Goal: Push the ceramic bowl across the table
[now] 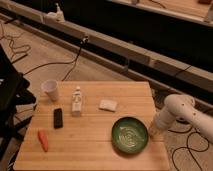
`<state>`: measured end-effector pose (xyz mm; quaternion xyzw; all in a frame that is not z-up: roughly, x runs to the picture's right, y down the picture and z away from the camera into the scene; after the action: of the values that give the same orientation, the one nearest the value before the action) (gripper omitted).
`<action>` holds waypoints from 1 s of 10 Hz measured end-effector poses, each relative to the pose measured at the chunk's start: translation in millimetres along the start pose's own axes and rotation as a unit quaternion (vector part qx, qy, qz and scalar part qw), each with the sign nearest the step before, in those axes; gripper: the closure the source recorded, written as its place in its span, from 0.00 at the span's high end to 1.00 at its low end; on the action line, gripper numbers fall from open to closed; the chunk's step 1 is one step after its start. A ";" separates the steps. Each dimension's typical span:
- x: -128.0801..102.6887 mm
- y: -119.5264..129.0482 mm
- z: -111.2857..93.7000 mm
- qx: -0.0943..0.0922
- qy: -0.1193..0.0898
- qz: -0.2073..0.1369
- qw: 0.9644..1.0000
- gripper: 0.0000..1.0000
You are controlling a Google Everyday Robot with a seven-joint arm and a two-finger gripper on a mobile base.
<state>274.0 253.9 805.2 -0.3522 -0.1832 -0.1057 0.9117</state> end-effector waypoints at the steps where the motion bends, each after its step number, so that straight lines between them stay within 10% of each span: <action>1: -6.1 -2.1 1.0 -0.002 0.000 -0.008 1.000 0.00; 10: -90.6 -12.5 24.0 -0.014 -0.039 -0.050 0.998 0.00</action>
<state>181.2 266.8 792.2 -0.3591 -0.2348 -0.1402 0.8923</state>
